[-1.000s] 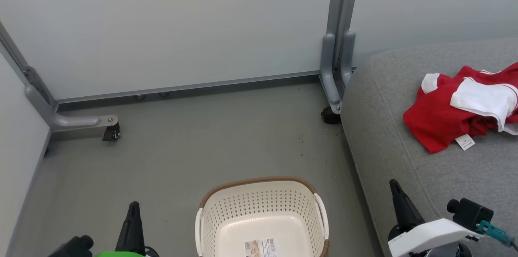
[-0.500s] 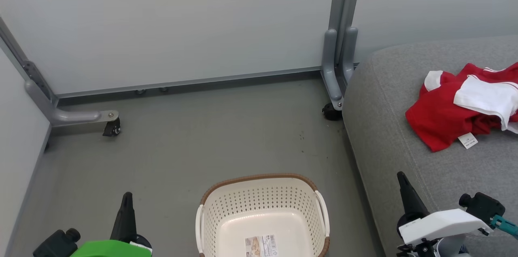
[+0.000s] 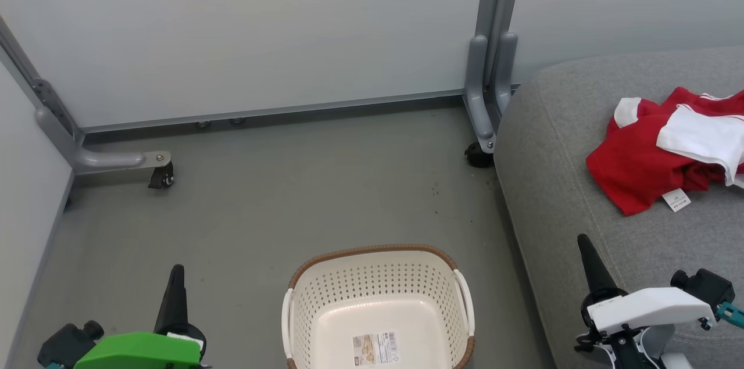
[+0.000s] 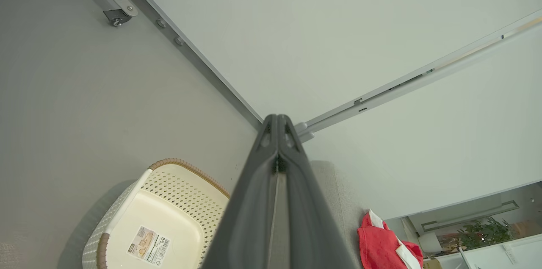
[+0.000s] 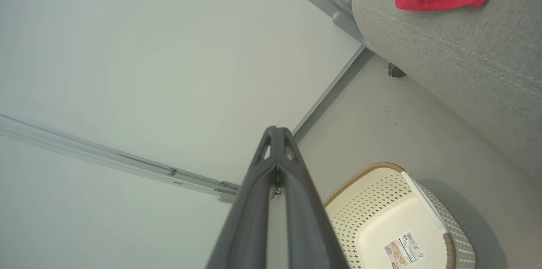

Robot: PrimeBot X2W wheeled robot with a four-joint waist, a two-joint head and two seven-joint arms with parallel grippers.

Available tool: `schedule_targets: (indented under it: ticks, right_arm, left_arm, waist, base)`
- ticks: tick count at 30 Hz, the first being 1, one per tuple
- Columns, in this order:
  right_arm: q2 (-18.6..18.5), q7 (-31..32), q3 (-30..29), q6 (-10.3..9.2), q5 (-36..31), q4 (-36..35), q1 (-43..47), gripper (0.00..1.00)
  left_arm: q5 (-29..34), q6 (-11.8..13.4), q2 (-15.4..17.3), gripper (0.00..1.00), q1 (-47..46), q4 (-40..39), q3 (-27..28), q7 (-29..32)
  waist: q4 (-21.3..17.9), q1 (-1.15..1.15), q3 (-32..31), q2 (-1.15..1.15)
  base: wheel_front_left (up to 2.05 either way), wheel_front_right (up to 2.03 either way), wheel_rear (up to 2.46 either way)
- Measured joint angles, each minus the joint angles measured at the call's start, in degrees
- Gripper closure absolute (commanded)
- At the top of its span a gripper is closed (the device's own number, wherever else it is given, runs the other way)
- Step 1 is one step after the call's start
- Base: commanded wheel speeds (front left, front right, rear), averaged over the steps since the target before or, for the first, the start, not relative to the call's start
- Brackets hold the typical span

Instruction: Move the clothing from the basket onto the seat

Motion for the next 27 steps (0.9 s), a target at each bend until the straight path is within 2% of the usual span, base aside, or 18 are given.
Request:
schedule_targets:
  ticks: [27]
  right_arm:
    - [0.4,3.9,-3.4,-0.01,14.6,0.5,-2.4,1.00]
  left_arm:
    - [-14.6,-1.5,0.1,1.00,-3.9,1.4,2.7,3.8]
  waist:
    - [0.6,0.00,1.6,0.00]
  base:
    - [0.00,0.00,0.00]
